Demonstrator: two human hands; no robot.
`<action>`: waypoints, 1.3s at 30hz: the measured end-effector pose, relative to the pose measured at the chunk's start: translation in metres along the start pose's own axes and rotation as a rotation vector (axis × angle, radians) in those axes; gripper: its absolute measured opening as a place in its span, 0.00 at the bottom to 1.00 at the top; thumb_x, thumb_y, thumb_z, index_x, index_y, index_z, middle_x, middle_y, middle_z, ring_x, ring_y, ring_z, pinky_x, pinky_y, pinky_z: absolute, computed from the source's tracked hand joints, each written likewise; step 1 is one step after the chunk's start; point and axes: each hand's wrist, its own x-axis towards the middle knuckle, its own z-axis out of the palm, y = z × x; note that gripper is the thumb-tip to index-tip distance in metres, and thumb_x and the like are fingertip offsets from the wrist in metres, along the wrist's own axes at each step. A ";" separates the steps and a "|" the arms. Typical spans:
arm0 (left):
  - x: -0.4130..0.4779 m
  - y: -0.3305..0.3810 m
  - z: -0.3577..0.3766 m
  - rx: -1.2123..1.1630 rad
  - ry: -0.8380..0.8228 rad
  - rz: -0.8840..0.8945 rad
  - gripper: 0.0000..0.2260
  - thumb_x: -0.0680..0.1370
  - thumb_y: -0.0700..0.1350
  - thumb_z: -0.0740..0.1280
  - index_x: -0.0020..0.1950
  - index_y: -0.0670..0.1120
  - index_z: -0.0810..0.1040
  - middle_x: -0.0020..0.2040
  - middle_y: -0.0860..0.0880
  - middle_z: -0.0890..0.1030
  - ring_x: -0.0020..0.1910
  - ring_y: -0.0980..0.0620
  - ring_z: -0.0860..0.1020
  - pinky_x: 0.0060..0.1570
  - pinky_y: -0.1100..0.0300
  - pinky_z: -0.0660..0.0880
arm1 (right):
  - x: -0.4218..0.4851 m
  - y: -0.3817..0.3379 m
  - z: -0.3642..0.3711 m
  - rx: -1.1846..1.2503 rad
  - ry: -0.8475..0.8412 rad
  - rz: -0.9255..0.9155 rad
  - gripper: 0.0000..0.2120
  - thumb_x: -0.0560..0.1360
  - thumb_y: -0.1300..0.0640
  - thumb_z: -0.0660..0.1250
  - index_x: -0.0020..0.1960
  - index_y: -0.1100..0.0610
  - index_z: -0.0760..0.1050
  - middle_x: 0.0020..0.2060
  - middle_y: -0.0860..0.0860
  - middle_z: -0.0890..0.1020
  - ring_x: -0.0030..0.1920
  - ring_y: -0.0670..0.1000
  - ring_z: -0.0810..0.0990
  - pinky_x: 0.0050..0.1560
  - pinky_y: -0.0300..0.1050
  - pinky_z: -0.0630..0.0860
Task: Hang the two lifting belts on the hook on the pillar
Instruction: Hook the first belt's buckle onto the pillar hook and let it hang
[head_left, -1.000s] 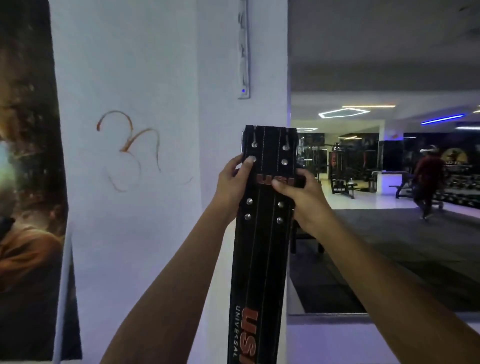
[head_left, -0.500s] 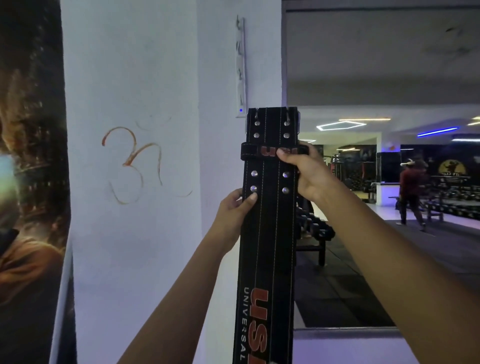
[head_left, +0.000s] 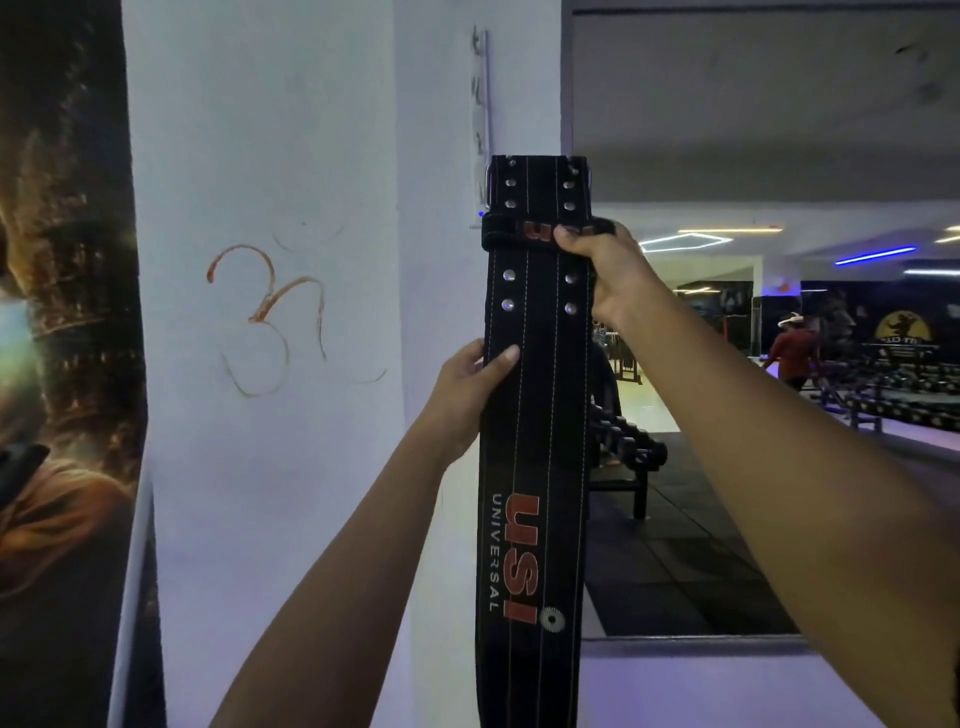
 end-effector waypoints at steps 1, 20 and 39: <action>0.001 0.002 0.001 0.020 0.007 0.022 0.11 0.77 0.43 0.65 0.58 0.44 0.77 0.53 0.44 0.83 0.53 0.47 0.81 0.52 0.55 0.78 | 0.000 -0.001 0.000 0.004 -0.006 0.000 0.19 0.69 0.60 0.72 0.57 0.55 0.73 0.58 0.58 0.81 0.60 0.63 0.79 0.55 0.77 0.70; -0.057 -0.070 -0.020 0.125 -0.153 -0.227 0.14 0.75 0.40 0.67 0.60 0.45 0.76 0.53 0.46 0.83 0.54 0.45 0.81 0.53 0.51 0.78 | -0.014 -0.001 -0.020 0.029 -0.025 -0.018 0.16 0.67 0.60 0.73 0.52 0.53 0.74 0.54 0.58 0.83 0.48 0.57 0.78 0.55 0.79 0.67; -0.077 -0.092 -0.031 0.216 -0.360 -0.389 0.13 0.75 0.35 0.66 0.58 0.45 0.76 0.54 0.45 0.81 0.60 0.41 0.78 0.63 0.42 0.73 | -0.023 0.006 -0.017 -0.010 -0.018 -0.021 0.20 0.67 0.60 0.73 0.58 0.53 0.74 0.57 0.57 0.82 0.50 0.58 0.80 0.55 0.77 0.69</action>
